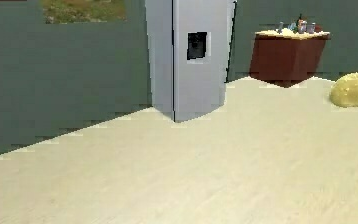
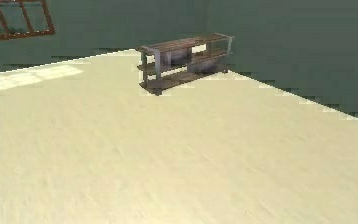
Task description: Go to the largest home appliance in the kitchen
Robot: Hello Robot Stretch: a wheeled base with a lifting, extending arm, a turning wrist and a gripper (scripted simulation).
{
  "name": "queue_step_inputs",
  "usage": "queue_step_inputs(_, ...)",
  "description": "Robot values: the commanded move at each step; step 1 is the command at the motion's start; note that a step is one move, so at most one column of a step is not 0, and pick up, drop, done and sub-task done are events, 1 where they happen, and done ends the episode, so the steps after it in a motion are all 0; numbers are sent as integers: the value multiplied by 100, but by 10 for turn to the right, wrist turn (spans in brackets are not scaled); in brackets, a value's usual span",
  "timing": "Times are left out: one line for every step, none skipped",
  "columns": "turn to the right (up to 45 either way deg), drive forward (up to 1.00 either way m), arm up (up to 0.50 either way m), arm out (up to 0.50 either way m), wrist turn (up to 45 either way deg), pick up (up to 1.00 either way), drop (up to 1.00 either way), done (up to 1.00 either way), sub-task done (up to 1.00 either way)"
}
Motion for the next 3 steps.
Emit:
queue_step_inputs(0, 100, 0, 0, 0, 0, 0, 0, 0)
queue_step_inputs(0, 55, 0, 0, 0, 0, 0, 0, 0)
queue_step_inputs(0, 0, 0, 0, 0, 0, 0, 100, 0)
